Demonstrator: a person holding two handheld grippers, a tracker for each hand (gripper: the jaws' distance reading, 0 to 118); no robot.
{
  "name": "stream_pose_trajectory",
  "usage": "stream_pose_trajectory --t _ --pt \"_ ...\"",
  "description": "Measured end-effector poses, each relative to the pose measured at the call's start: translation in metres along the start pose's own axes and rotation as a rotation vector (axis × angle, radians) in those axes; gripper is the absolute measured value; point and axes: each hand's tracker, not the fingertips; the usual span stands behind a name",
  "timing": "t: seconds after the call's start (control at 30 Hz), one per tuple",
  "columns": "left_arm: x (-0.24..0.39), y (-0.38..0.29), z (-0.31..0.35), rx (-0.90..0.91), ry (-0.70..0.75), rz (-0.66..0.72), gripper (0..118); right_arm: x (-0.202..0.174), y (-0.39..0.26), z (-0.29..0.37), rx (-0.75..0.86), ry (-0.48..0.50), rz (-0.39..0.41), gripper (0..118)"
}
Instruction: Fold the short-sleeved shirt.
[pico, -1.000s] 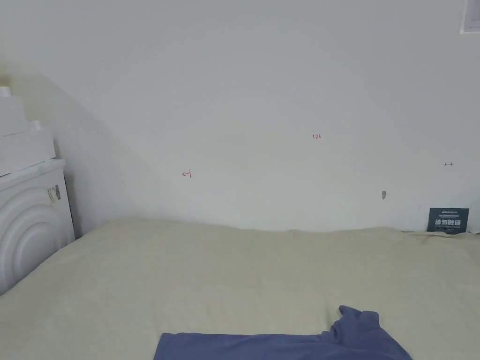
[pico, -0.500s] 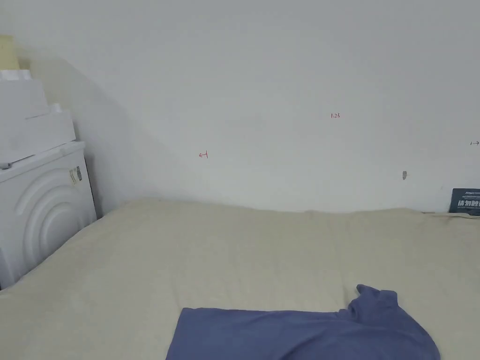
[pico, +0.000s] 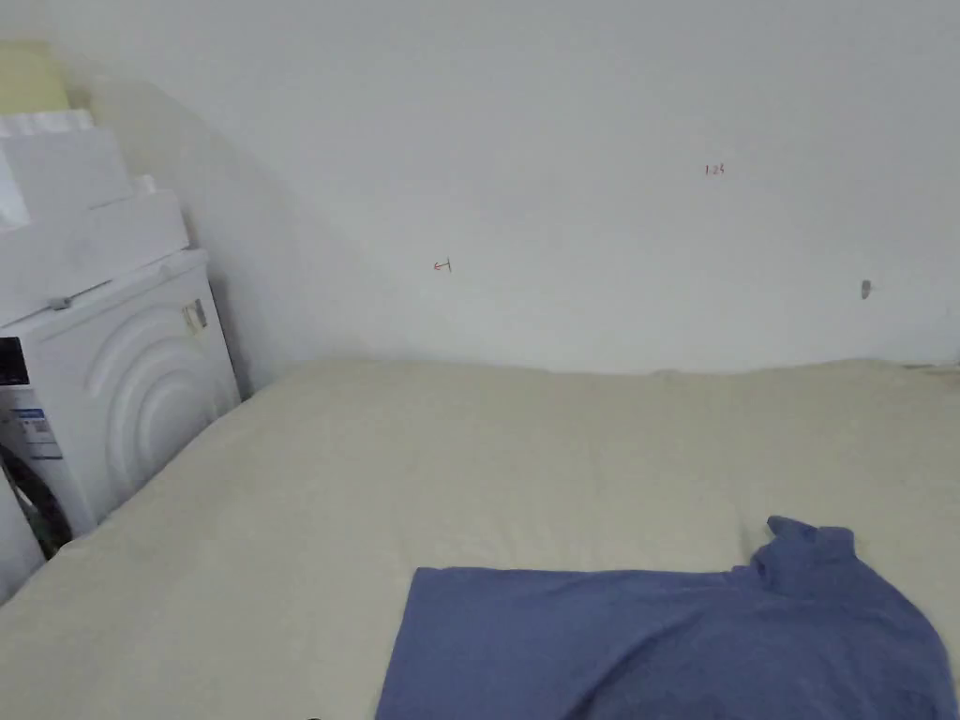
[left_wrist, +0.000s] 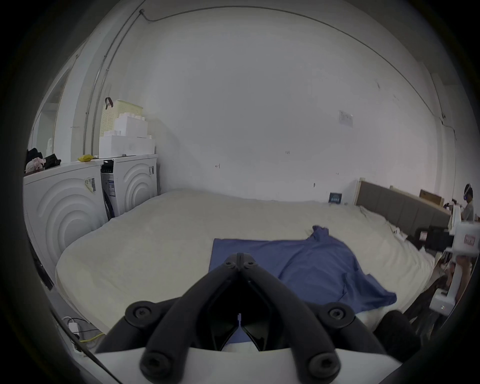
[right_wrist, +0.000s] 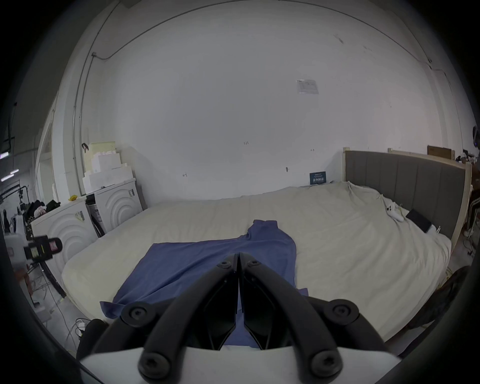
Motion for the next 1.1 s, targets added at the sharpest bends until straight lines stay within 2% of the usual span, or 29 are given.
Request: stream_pose_trajectory --t 0.03,0.23,0.3,0.33,0.4,0.43,0.47,0.6,0.77,0.8,0.83,0.87,0.9,0.97,1.03,1.1 --pt "-0.002 -0.006 -0.007 -0.045 0.038 -0.013 0 0.001 -0.002 -0.001 -0.010 -0.007 -0.008 1" --pt "-0.046 -0.060 -0.070 -0.355 -0.007 -0.093 0 0.011 -0.016 -0.005 -0.064 0.006 -0.023 1" --pt "-0.058 -0.075 -0.088 -0.448 0.010 -0.119 9 0.013 -0.020 -0.007 -0.085 0.001 -0.030 1" --pt "-0.063 -0.082 -0.095 -0.452 0.009 -0.121 24 0.015 -0.023 -0.009 -0.098 0.000 -0.037 1" --pt "-0.069 -0.093 -0.108 -0.531 -0.025 -0.144 64 0.017 -0.027 -0.012 -0.119 0.003 -0.048 1" --pt "-0.071 -0.099 -0.114 -0.567 -0.040 -0.171 79 0.018 -0.029 -0.013 -0.129 -0.002 -0.054 1" --pt "-0.070 -0.105 -0.117 -0.574 -0.056 -0.190 79 0.018 -0.030 -0.014 -0.136 -0.001 -0.056 1" --pt "-0.067 -0.113 -0.121 -0.587 -0.131 -0.195 79 0.018 -0.035 -0.017 -0.168 -0.005 -0.054 1" --pt "-0.062 -0.126 -0.138 -0.632 -0.133 -0.273 78 0.021 -0.039 -0.022 -0.196 -0.003 -0.065 1" --pt "-0.063 -0.128 -0.141 -0.636 -0.142 -0.267 72 0.022 -0.040 -0.023 -0.202 0.002 -0.061 1" --pt "-0.064 -0.132 -0.146 -0.653 -0.146 -0.268 50 0.022 -0.040 -0.023 -0.210 0.006 -0.049 1" --pt "-0.065 -0.133 -0.149 -0.664 -0.144 -0.269 50 0.020 -0.040 -0.023 -0.216 0.005 -0.035 1" --pt "-0.065 -0.134 -0.150 -0.670 -0.144 -0.261 42 0.020 -0.040 -0.023 -0.221 0.001 -0.023 1" --pt "-0.062 -0.133 -0.146 -0.663 -0.185 -0.221 8 0.021 -0.042 -0.023 -0.233 -0.010 -0.003 1" --pt "-0.051 -0.135 -0.143 -0.672 -0.150 -0.286 5 0.023 -0.047 -0.022 -0.250 -0.015 0.011 1" --pt "-0.049 -0.137 -0.145 -0.680 -0.156 -0.291 4 0.030 -0.053 -0.023 -0.279 -0.014 0.025 5"
